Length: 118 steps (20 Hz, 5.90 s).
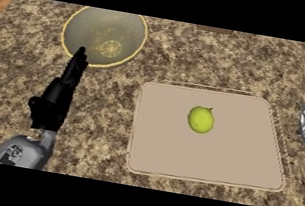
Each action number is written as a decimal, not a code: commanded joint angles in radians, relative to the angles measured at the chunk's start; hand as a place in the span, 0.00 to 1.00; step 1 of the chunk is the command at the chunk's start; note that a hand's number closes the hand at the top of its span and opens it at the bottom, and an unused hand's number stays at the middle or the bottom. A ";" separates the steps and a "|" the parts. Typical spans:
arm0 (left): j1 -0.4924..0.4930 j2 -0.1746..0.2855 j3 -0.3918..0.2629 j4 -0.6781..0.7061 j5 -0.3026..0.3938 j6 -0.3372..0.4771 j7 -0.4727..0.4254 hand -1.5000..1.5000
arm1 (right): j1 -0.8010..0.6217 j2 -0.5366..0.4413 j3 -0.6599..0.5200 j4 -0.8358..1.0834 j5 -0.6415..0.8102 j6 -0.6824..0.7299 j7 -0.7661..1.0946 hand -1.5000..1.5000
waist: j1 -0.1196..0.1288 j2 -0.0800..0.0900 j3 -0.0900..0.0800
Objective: Pick the pear from the tray and place it in the tiered basket
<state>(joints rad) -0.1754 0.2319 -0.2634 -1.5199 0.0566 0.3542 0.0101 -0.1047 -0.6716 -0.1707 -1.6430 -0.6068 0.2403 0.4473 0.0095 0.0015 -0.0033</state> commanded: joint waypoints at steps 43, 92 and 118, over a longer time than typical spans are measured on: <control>-0.016 -0.096 0.072 0.017 -0.107 -0.044 0.028 0.50 | -0.603 0.034 0.479 0.203 0.239 0.299 0.549 0.00 | -0.010 -0.002 0.003; 0.023 -0.175 0.163 -0.037 -0.198 -0.169 0.045 0.50 | -0.431 0.392 0.295 0.436 0.815 0.415 0.265 0.00 | -0.006 -0.001 0.003; 0.097 -0.196 0.179 -0.073 -0.231 -0.192 0.017 0.50 | -0.415 0.582 0.256 0.473 1.007 0.228 0.223 1.00 | -0.004 -0.002 0.003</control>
<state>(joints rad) -0.1418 0.0297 -0.0793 -1.5631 -0.1691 0.1680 0.0524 -0.5089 -0.1234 0.0804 -1.1864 0.3667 0.5182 0.6679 -0.0004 -0.0076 -0.0053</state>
